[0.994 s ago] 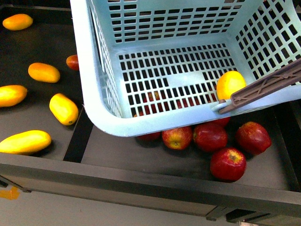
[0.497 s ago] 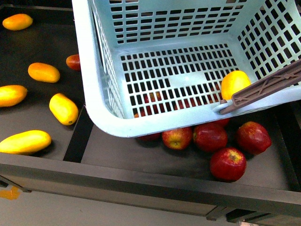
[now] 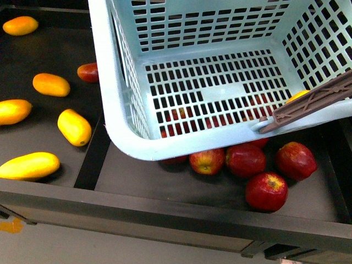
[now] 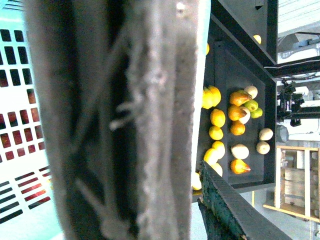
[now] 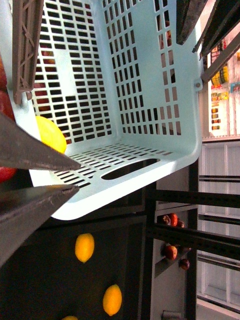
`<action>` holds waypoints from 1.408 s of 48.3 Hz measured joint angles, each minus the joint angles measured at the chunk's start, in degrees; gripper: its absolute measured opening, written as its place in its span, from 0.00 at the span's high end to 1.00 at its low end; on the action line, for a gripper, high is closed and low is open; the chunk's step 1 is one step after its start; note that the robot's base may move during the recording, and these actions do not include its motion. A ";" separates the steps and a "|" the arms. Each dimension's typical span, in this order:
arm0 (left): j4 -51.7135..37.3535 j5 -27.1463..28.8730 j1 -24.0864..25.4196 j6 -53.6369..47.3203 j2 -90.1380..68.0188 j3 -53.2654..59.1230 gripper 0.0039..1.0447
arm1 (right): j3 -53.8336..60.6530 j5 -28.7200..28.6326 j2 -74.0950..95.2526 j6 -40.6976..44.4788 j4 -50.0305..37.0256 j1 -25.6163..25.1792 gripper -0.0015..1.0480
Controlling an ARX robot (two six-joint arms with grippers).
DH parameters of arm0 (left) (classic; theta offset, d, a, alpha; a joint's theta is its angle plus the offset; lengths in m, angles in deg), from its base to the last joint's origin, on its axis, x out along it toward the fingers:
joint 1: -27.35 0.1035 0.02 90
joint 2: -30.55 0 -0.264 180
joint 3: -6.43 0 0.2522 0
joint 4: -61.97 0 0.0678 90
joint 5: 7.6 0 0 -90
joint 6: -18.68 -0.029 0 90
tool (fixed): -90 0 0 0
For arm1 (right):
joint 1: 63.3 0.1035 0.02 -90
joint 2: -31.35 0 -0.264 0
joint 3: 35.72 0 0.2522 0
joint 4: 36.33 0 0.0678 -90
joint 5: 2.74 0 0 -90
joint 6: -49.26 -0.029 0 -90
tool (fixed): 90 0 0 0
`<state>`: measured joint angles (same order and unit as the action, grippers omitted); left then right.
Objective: Pick lemon and mango into basket
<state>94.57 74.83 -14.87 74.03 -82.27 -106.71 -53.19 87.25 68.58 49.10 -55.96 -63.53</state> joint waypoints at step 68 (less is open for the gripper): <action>0.04 0.31 -0.02 -0.02 0.00 0.02 0.74 | 0.44 -0.04 -0.28 0.00 0.13 0.20 0.08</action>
<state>94.61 75.14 -14.89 74.01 -82.27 -106.69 -52.75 87.20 68.30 49.10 -55.83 -63.33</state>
